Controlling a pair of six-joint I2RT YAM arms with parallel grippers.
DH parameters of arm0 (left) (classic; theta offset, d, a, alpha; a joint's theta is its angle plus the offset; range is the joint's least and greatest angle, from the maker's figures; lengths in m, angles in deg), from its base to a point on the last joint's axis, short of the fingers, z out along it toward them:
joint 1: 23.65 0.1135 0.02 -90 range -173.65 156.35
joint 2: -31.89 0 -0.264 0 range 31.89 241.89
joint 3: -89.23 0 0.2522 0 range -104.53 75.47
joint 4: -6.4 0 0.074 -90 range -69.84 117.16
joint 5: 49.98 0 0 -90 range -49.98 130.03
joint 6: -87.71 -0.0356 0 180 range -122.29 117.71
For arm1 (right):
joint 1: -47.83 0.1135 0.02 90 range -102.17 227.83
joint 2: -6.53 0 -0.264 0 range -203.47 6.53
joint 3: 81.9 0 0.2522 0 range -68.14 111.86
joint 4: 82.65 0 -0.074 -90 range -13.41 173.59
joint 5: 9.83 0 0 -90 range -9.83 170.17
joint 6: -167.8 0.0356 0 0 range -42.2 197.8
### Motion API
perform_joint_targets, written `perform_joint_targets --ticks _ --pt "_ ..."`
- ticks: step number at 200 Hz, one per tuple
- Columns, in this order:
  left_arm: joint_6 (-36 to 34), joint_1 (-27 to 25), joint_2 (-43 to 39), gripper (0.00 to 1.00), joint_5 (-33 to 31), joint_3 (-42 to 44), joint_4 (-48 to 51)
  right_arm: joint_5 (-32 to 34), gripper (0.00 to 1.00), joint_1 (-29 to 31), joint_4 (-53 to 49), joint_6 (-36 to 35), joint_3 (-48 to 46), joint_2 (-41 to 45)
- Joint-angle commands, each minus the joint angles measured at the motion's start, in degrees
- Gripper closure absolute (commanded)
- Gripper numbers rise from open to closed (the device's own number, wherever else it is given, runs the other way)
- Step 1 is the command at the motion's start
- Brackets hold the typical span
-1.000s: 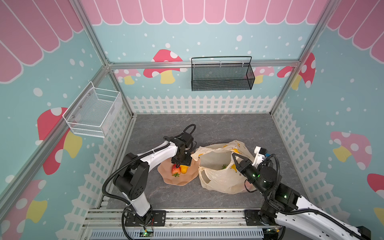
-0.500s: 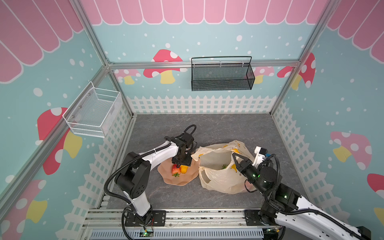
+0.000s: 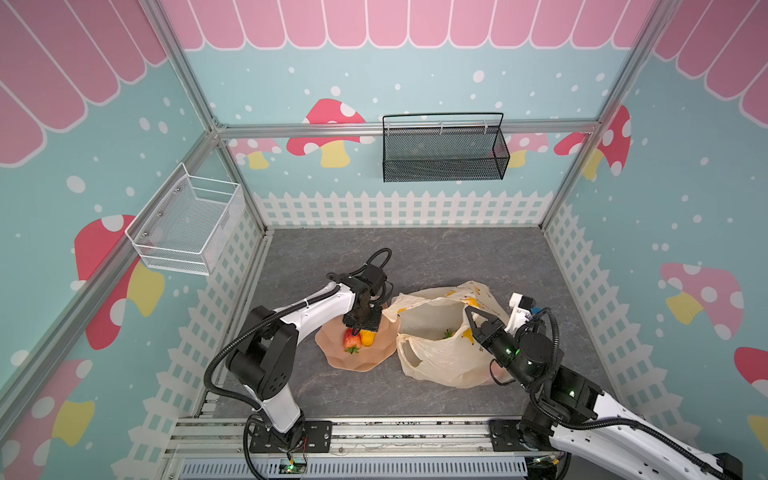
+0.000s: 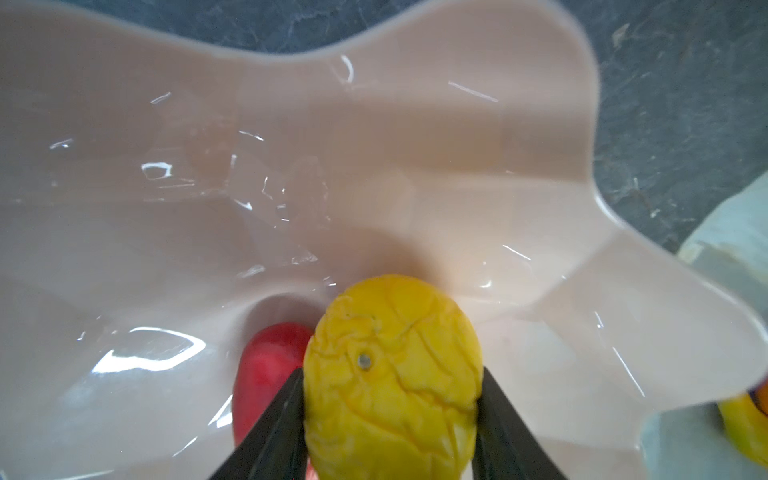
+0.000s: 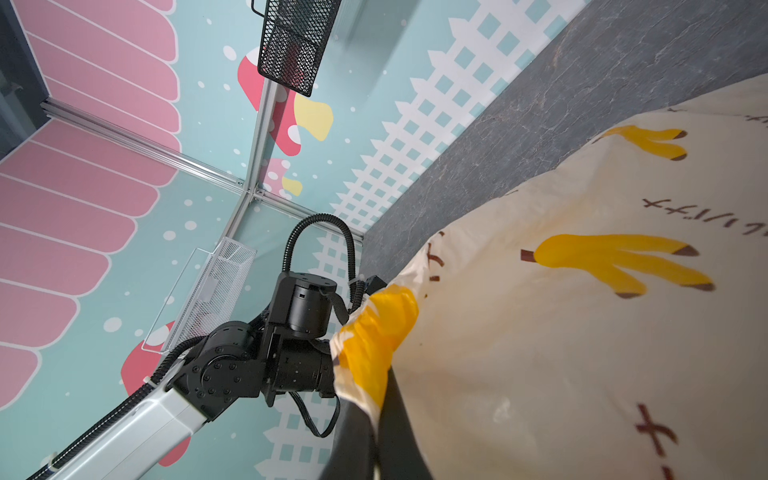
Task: Place the fruits into the plastic bag
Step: 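Lift the lemon with the left gripper and carry it over the bag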
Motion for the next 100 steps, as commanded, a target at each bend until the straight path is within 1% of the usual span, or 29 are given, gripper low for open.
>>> perform_joint_targets --ticks 1,53,72,86,100 --pt "0.51 1.38 -5.27 0.59 1.53 -1.88 1.75 1.33 1.00 0.11 -1.11 -0.39 1.82 0.50" --pt "0.04 6.49 -14.06 0.61 1.89 -3.36 5.15 1.46 1.00 0.17 -1.43 -0.35 1.92 0.77" --pt "-2.39 7.01 -16.96 0.61 3.45 -5.51 5.01 1.19 1.00 0.12 -1.54 -0.32 2.01 0.66" --pt "-5.16 7.01 -18.40 0.66 5.46 -7.43 4.77 1.15 1.00 0.17 -1.63 -0.37 2.04 0.65" --pt "-7.94 6.96 -19.36 0.66 8.06 -9.25 4.62 1.20 1.00 0.11 -1.64 -0.37 1.98 0.67"
